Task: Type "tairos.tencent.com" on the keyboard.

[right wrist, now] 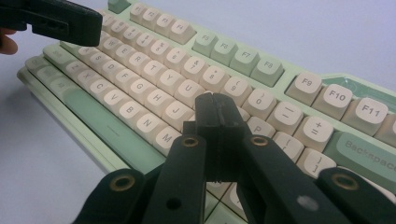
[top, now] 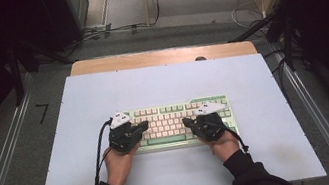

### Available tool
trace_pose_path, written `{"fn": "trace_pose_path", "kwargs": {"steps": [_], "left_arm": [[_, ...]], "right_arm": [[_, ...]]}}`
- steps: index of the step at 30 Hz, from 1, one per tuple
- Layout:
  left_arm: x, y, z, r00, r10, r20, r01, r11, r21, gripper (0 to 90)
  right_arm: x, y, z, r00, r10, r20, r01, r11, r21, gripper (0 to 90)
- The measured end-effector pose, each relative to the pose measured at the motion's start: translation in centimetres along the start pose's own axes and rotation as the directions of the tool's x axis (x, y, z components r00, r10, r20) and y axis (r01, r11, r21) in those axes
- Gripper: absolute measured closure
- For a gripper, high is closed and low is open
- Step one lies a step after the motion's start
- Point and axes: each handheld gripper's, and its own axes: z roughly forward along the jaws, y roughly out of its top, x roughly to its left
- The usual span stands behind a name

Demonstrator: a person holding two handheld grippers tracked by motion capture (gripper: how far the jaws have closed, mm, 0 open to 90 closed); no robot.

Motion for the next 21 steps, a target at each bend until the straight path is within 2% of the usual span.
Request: {"fn": "trace_pose_path", "kwargs": {"steps": [21], "left_arm": [[-0.47,-0.21,0.17,0.9998,0.009,0.018,-0.009,0.9999,0.012,90.0]], "right_arm": [[0.11,0.27,0.19,1.0,0.0,-0.001,0.0,1.0,-0.006,87.9]]}}
